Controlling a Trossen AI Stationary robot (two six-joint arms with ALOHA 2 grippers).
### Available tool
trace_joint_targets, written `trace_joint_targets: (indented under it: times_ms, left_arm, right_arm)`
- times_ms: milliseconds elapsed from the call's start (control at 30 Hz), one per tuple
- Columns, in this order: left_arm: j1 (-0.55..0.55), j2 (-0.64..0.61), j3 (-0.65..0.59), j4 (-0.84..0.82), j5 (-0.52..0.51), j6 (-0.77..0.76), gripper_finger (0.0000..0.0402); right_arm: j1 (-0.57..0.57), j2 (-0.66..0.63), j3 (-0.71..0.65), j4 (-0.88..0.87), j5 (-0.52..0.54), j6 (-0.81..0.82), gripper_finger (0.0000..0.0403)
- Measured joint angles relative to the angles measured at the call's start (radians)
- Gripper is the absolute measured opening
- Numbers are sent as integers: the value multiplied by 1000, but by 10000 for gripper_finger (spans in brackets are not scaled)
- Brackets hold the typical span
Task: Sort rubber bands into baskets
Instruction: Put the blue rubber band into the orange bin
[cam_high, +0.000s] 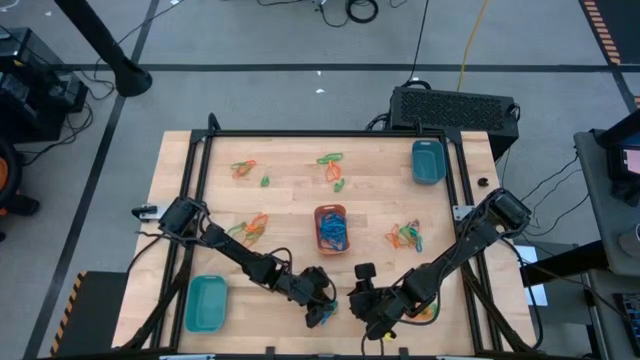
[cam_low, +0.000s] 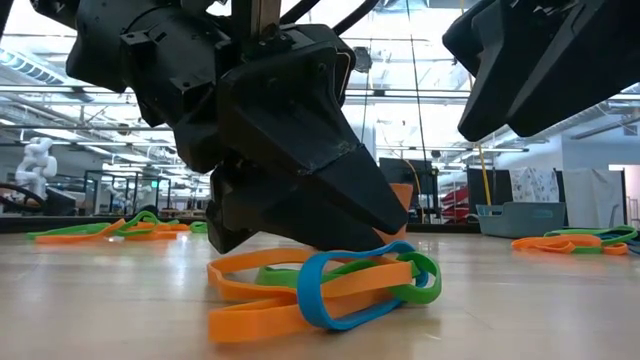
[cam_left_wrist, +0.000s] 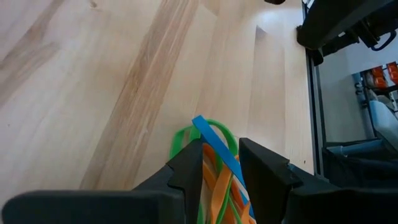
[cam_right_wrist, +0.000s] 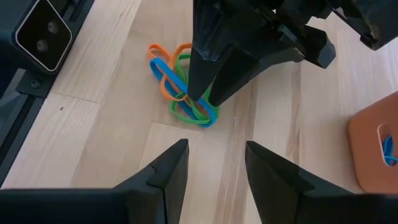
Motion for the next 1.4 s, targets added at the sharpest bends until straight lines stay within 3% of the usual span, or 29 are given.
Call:
trace_joint_targets:
  times_ms: [133,400,667,1100,1233,1400]
  left_arm:
    - [0,30,20,7,-3,4,111]
    - [1,135,172,-3,80,102,107]
    - [2,76,180,-87,83,166,9]
    - [-15,-86,180,-300,-88,282,2]
    - [-23,-152,180,-419,-174,286,1]
    - [-43,-202,179,-487,-212,284,1]
  right_arm:
    - [-7,0,0,0,0,0,151]
    - [-10,0,0,-1,-3,0,151]
    - [-9,0,0,-4,-5,0,151]
    - [-9,0,0,-7,-6,1,151]
    - [-9,0,0,-7,-6,1,151]
    - [-9,0,0,-6,-6,1,151]
